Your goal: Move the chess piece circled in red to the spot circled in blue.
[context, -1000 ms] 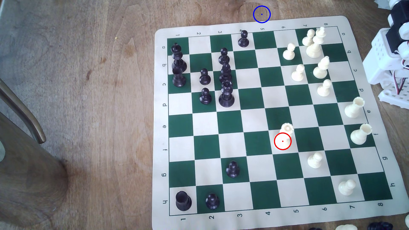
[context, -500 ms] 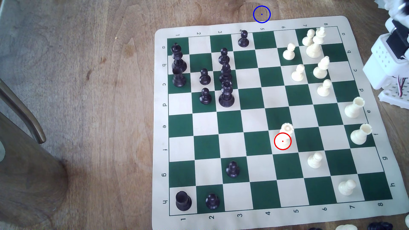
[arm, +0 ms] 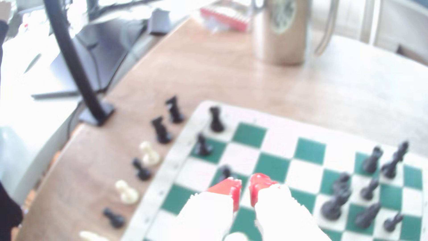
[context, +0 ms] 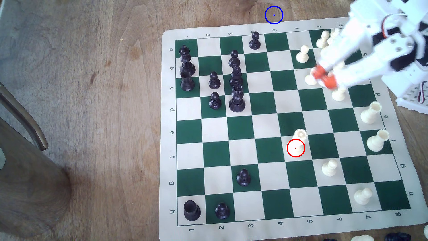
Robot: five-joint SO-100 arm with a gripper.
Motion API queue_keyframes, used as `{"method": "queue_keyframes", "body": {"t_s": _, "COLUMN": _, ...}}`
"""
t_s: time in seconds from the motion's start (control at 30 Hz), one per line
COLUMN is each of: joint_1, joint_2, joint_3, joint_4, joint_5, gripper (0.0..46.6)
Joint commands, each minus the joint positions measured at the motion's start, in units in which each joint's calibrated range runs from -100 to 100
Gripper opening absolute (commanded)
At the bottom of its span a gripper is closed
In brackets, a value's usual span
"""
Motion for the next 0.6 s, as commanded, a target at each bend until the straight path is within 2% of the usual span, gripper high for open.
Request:
{"method": "queue_keyframes", "body": {"t_s": 0.0, "joint_1": -5.36, "joint_2": 13.84, "joint_3": -18.28, "joint_4": 9.61, "joint_5": -2.83, "gripper": 17.4}}
{"method": "queue_keyframes", "body": {"t_s": 0.1, "joint_1": -5.75, "joint_2": 20.46, "joint_3": -18.64, "joint_4": 9.12, "joint_5": -2.64, "gripper": 18.1}}
{"method": "queue_keyframes", "body": {"t_s": 0.33, "joint_1": -1.84, "joint_2": 39.48, "joint_3": -29.06, "joint_4": 18.79, "joint_5": -4.49, "gripper": 9.8}}
{"method": "queue_keyframes", "body": {"t_s": 0.43, "joint_1": -1.61, "joint_2": 42.79, "joint_3": -33.05, "joint_4": 21.49, "joint_5": -4.84, "gripper": 12.9}}
{"method": "queue_keyframes", "body": {"t_s": 0.57, "joint_1": -2.00, "joint_2": 46.52, "joint_3": -37.04, "joint_4": 22.72, "joint_5": -5.37, "gripper": 13.6}}
